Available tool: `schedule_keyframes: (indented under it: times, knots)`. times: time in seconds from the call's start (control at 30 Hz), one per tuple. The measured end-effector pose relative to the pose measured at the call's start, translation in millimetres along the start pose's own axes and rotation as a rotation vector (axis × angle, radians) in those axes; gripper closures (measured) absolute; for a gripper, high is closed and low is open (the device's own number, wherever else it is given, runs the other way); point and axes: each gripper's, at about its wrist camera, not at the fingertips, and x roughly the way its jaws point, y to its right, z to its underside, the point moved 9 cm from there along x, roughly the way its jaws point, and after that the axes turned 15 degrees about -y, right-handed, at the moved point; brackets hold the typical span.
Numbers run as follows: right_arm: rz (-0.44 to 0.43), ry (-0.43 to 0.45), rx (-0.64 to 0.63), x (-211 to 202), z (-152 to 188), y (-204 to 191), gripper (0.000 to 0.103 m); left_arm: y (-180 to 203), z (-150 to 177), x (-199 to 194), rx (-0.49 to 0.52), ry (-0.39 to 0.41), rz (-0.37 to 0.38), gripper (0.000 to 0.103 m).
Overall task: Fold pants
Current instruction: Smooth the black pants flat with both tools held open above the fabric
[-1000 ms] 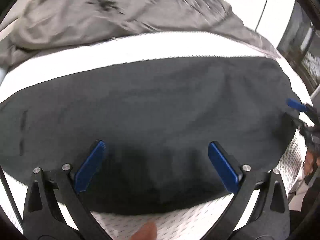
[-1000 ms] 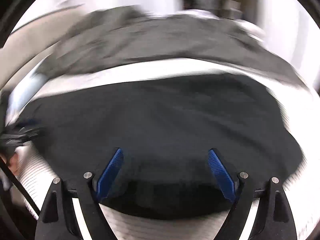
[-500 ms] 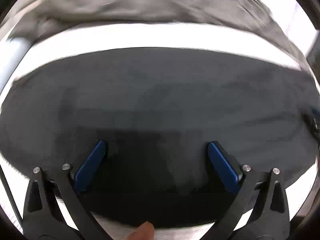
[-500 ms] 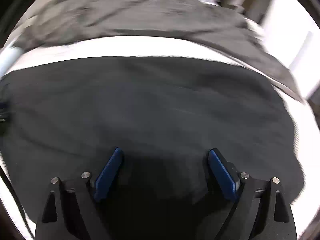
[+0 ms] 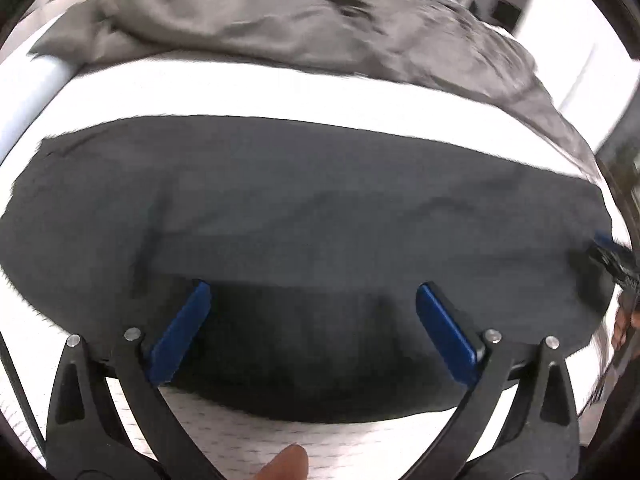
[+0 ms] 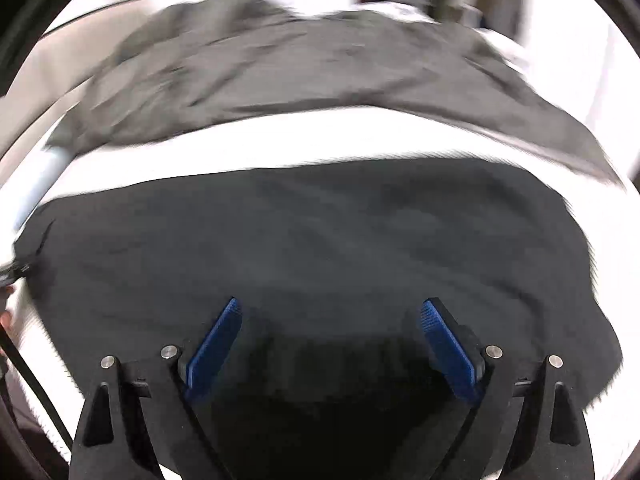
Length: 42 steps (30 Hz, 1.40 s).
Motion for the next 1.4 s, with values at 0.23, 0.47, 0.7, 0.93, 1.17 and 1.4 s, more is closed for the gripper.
schedule_keyframes:
  times: [0.23,0.47,0.7,0.93,1.17,1.4]
  knots:
    - [0.040,-0.131,-0.252,57.1,-21.7,-77.6,0.011,37.1,3.8,37.2,0.075,-0.076,-0.109,0.001]
    - [0.265,-0.129,-0.031,39.1,-15.2,100.8,0.016,30.3,3.8,35.3,0.086,-0.080,-0.082,0.001]
    - [0.054,0.030,0.071,0.0,-30.3,108.2,0.026,24.2,-7.5,43.0,0.076,-0.081,-0.112,0.000]
    - [0.168,-0.066,-0.102,43.8,-83.4,47.2,0.076,23.3,-8.9,45.8,0.079,-0.068,-0.101,0.000]
    - [0.332,-0.117,0.233,66.9,-88.2,171.1,0.081,22.8,-10.0,48.0,0.109,-0.068,-0.075,0.000]
    - [0.203,0.074,0.174,-11.7,-59.6,101.6,0.016,27.2,-11.7,29.8,0.097,-0.040,-0.100,0.001]
